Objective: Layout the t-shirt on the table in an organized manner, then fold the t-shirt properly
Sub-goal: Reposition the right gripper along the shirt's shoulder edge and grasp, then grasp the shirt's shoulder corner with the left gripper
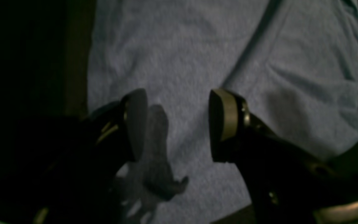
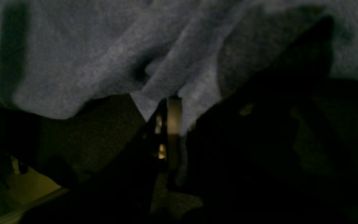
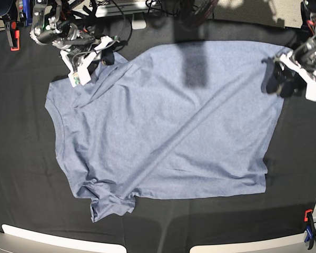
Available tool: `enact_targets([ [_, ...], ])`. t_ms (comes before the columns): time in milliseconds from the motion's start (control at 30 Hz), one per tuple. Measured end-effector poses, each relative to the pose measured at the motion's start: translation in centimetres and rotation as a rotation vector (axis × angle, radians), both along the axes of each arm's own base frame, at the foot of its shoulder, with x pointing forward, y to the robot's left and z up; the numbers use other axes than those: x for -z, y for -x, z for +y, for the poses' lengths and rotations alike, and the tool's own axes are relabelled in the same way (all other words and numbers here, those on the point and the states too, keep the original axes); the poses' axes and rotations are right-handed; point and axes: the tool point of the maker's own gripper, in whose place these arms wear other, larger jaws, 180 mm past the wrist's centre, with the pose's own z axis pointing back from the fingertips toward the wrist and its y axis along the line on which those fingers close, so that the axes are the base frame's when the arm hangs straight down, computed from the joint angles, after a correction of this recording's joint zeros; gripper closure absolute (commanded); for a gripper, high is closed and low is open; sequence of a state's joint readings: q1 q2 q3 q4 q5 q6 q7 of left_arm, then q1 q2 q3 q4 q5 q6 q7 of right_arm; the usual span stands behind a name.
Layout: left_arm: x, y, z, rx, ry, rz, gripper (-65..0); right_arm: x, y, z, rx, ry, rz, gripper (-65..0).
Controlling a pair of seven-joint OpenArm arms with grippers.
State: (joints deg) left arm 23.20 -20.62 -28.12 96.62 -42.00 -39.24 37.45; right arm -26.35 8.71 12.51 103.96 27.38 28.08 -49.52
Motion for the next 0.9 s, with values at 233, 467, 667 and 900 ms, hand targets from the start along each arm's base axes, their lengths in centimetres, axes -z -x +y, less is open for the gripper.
enact_targets([
  [233, 0.4, 1.1, 1.9, -0.073, -0.014, 0.029, -29.0, 0.0, 0.1, 0.0, -0.002, 0.001, 0.004, 0.0],
  [467, 0.0, 4.0, 6.6, -0.219, -0.037, 0.054, -29.0, 0.0, 0.1, 0.0, -0.002, 0.001, 0.004, 0.0],
  [667, 1.6, 6.1, 6.0, -0.223, -0.031, 0.123, -29.0, 0.1, 0.1, 0.0, -0.002, 0.001, 0.006, 0.0],
  [900, 3.2, 6.8, 5.8, -0.250, -0.091, 0.161, -29.0, 0.1, 0.3, 0.1, -0.021, 0.004, 0.013, 0.0],
])
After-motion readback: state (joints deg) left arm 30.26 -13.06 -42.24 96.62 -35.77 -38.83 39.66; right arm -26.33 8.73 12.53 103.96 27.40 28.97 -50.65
